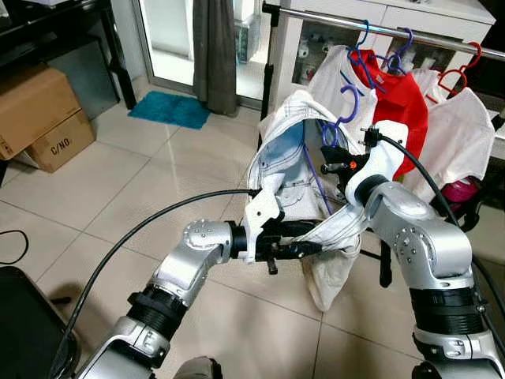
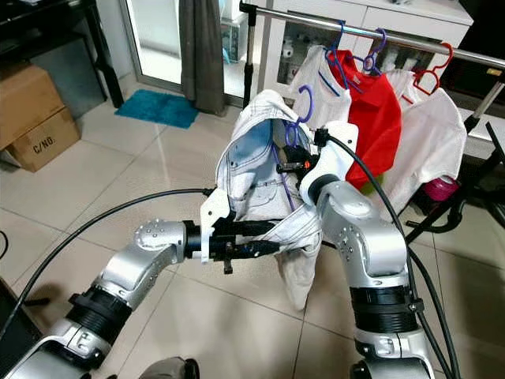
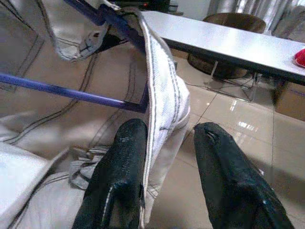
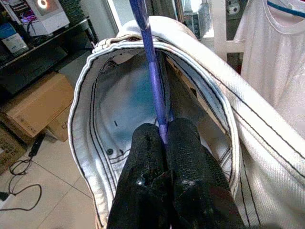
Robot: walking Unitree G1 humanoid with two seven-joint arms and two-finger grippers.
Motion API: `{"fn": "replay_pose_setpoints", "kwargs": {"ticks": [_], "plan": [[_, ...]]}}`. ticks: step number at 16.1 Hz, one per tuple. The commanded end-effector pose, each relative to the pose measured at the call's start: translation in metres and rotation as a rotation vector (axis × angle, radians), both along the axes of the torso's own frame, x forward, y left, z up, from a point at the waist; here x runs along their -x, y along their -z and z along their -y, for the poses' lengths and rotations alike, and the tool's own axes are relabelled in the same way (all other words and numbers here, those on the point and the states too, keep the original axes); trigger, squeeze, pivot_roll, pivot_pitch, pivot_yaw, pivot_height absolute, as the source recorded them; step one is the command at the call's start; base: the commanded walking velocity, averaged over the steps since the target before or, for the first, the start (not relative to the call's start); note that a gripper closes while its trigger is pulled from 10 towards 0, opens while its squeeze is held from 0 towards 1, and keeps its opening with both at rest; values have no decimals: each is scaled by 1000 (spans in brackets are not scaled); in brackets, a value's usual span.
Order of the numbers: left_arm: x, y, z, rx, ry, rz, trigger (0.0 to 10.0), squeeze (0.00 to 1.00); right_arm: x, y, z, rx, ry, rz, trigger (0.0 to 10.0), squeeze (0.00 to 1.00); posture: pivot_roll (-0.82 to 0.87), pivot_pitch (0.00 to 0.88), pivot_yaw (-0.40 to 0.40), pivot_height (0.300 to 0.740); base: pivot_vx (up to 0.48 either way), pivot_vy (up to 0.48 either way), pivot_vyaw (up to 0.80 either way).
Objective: Hang hanger
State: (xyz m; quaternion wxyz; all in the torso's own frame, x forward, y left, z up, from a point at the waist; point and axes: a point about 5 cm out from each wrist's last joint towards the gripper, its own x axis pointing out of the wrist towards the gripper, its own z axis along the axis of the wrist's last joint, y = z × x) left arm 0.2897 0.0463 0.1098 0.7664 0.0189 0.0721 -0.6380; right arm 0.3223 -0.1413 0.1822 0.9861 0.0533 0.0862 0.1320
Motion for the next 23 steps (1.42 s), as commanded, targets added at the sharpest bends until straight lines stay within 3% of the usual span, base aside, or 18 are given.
{"fn": "replay_pose_setpoints", "kwargs": {"ticks": [1, 5, 16, 20, 23], "plan": [[-2, -2, 2, -14, 10, 24, 0, 0, -1, -18, 1, -17, 0, 67, 10000, 0, -20, 0, -19, 740, 0, 0, 0], [-5, -5, 6, 36, 13, 17, 0, 0, 0, -19, 0, -31, -8, 72, 10000, 0, -28, 0, -15, 740, 0, 0, 0], [-5, -4, 8, 45, 31, 17, 0, 0, -1, -19, 1, -22, -4, 67, 10000, 0, -29, 0, -18, 740, 0, 0, 0], [-7, -20, 11, 90, 30, 77, 0, 0, -1, -10, 5, 47, 27, 43, 10000, 0, -26, 0, -16, 740, 0, 0, 0], [-7, -46, 14, 164, 41, 152, 0, 0, -3, 4, 12, 87, 93, -3, 10000, 0, -21, 0, -15, 740, 0, 0, 0]]}}
